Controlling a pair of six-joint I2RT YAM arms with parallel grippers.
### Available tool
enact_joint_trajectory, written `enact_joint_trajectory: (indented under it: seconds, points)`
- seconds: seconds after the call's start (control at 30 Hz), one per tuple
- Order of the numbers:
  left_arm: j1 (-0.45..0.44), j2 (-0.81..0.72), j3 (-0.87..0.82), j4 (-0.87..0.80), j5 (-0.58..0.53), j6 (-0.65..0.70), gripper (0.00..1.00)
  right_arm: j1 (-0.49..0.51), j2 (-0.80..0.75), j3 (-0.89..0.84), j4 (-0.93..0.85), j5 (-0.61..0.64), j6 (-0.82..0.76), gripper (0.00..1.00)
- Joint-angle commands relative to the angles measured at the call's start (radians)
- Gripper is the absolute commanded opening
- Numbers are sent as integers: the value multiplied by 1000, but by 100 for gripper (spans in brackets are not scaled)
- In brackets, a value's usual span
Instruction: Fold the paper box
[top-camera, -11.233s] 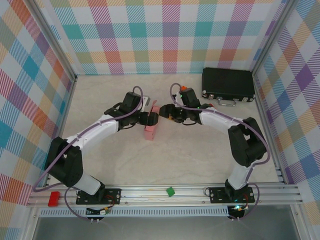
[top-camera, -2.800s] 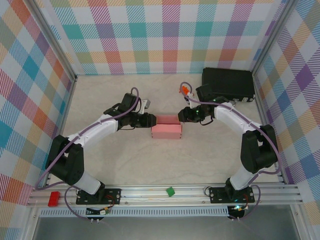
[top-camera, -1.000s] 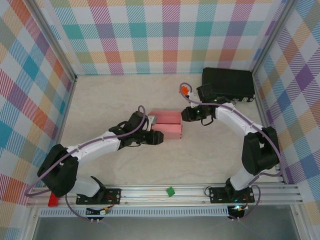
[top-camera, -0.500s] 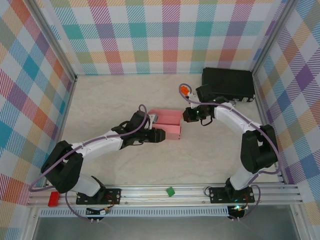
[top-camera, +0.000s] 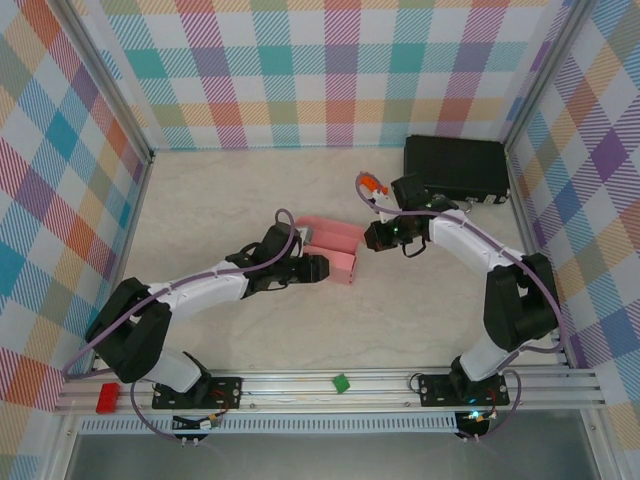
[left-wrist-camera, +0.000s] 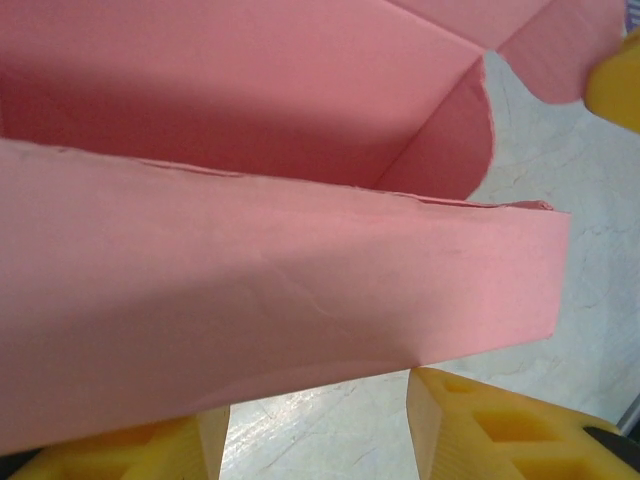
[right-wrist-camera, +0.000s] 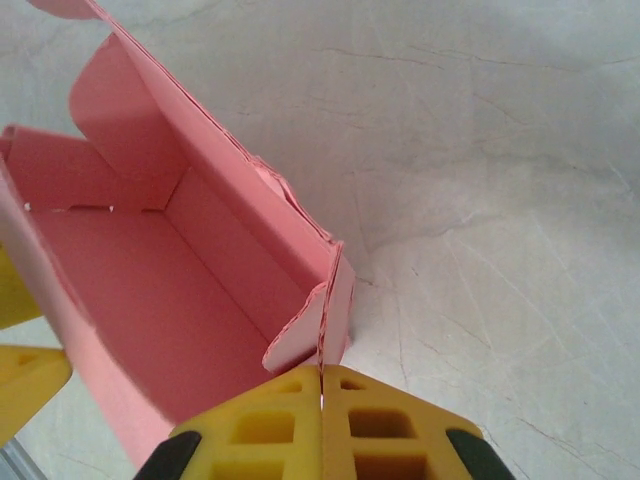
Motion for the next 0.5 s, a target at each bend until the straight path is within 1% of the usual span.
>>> enact_joint_trajectory:
  seconds: [0.0, 0.47]
  points:
    - [-12, 25, -4, 24, -32, -19, 50, 17, -46, -20, -20, -49, -39, 0]
    - [-12, 60, 8, 12, -108, -26, 50, 77, -62, -38, -57, -87, -64, 0]
